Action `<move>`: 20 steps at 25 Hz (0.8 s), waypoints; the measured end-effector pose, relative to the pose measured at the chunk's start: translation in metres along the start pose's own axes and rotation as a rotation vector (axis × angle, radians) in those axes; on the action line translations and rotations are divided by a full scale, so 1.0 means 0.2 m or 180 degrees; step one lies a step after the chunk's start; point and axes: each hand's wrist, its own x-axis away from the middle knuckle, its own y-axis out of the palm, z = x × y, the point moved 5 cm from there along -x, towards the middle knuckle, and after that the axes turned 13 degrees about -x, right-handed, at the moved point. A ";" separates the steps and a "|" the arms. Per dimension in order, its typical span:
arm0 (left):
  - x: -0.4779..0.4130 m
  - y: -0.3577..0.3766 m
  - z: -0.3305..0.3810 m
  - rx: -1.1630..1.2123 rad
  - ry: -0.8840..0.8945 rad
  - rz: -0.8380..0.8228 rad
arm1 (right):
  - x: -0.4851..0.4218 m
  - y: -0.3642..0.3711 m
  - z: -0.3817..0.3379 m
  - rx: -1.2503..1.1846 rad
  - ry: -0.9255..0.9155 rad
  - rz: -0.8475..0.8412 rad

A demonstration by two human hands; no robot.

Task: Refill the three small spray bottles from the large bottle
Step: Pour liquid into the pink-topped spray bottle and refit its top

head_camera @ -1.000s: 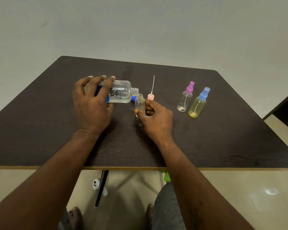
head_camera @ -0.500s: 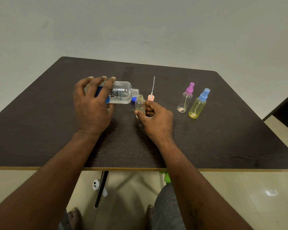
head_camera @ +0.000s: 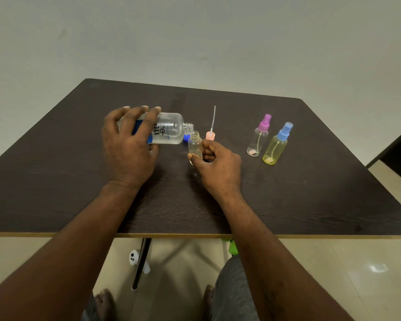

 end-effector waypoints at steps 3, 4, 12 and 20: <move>0.00 0.00 0.00 -0.0018 0.0012 -0.0009 | 0.00 0.00 0.00 -0.0017 -0.0008 -0.0002; 0.00 0.00 0.00 -0.0009 0.0013 -0.0014 | 0.00 0.00 0.00 -0.0016 -0.0015 -0.0004; 0.00 -0.01 0.00 0.0016 0.0011 -0.0015 | 0.00 0.00 0.00 -0.0001 -0.0040 0.0026; 0.00 0.01 0.00 0.0035 0.0004 0.0024 | 0.00 0.00 -0.01 -0.0014 -0.0039 -0.0006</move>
